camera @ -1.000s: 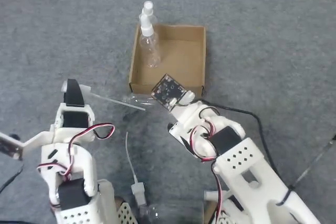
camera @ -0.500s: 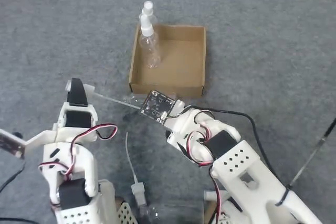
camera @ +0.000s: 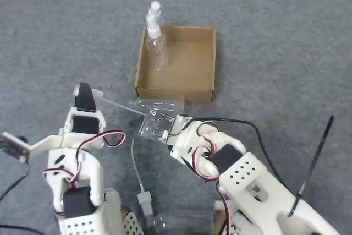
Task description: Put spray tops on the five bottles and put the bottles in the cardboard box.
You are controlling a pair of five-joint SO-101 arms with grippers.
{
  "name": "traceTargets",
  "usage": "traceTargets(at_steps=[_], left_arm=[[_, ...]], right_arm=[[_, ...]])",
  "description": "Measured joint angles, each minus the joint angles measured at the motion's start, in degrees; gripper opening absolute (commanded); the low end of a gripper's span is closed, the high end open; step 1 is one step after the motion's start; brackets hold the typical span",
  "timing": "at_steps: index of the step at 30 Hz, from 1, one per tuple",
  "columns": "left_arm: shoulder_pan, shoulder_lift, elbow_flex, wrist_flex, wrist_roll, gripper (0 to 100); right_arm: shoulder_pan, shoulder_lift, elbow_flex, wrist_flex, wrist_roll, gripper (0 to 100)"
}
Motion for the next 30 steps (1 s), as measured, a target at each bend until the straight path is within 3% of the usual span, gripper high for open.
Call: traceTargets(at_steps=[30], left_arm=[[2.81, 0.0, 1.93, 0.7, -2.81, 1]], right_arm=[[0.0, 0.0, 0.0, -1.41, 0.09, 1.3]])
